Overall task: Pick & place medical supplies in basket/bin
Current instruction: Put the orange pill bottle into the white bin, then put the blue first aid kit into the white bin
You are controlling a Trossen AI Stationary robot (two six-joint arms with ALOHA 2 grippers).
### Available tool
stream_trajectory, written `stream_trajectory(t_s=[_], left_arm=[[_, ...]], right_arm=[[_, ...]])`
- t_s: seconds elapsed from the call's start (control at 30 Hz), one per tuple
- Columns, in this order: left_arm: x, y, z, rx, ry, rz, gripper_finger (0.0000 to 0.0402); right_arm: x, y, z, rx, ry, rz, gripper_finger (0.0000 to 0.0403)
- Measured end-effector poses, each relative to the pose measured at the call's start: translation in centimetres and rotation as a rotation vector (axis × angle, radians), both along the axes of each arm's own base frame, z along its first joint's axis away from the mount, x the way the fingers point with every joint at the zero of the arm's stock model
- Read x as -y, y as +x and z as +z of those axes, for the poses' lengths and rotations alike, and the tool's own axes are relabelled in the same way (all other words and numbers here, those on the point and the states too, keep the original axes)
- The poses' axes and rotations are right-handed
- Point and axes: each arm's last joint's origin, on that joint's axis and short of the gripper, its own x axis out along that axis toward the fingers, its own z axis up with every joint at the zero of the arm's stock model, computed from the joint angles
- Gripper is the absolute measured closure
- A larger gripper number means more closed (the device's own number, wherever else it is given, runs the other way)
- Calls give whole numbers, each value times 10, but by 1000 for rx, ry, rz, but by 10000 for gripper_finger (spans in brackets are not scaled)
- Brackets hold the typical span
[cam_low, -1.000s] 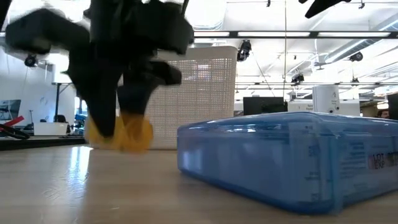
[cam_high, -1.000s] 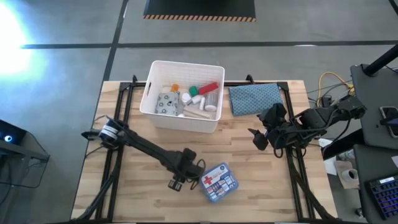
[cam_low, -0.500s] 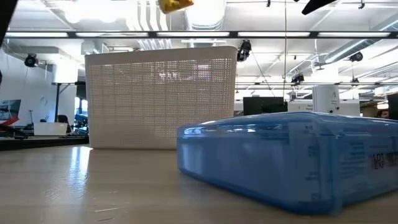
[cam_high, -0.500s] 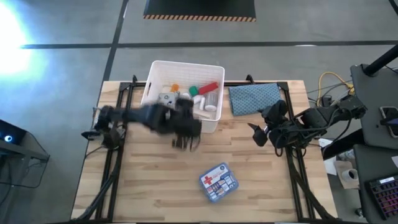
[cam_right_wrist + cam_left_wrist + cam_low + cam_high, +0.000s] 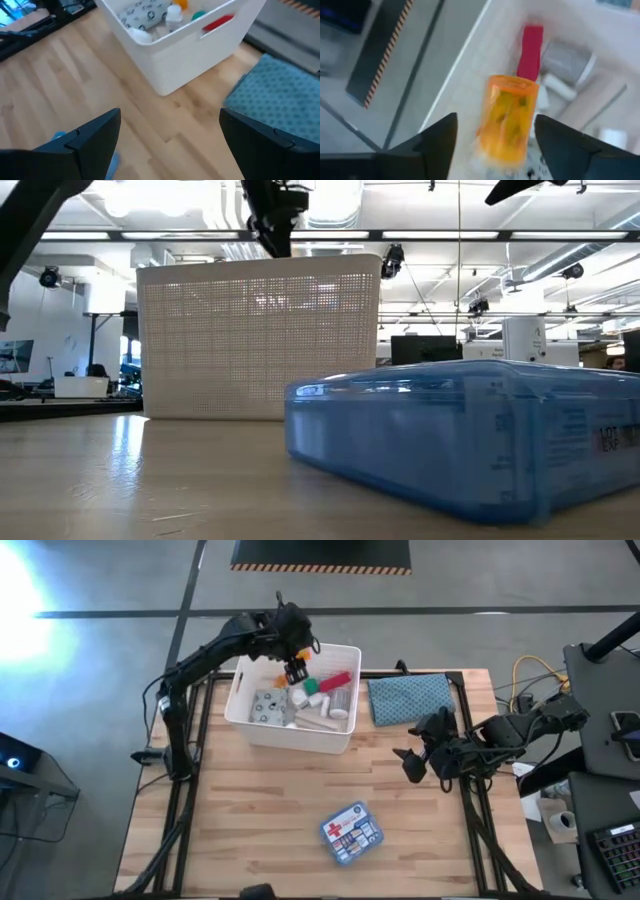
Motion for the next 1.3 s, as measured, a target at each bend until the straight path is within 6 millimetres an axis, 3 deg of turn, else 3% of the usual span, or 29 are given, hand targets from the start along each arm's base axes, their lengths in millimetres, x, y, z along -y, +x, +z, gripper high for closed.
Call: stream_trajectory(t_s=[0.13, 0.27, 0.4, 0.5, 0.7, 0.87, 1.07, 1.17, 1.3], left_arm=[[13, -3, -3, -51, -64, -25, 122], [37, -5, -1, -54, -148, -1, 113], [96, -9, 15, 81, -339, -73, 112], [141, -6, 8, 83, -442, -118, 112], [218, 7, -56, 14, -614, -65, 112], [269, 15, -122, 171, -807, -10, 112], [276, 16, -189, 510, -1058, 231, 112], [268, 8, -223, 577, -1072, 347, 112], [259, 0, -254, 616, -1121, 454, 112]], right_arm=[[-4, 6, -6, -31, 41, 3, 75], [-7, 13, -13, -67, 35, 11, 75], [-11, 18, -19, -114, 76, 46, 75], [-15, 19, -24, -155, 154, 70, 75], [-22, 21, -58, -259, 326, 90, 75], [-31, 26, -101, -270, 497, 159, 75], [-51, 34, -135, -70, 740, 227, 75], [-63, 31, -141, -2, 829, 231, 75], [-77, 24, -153, -44, 897, 183, 75]])
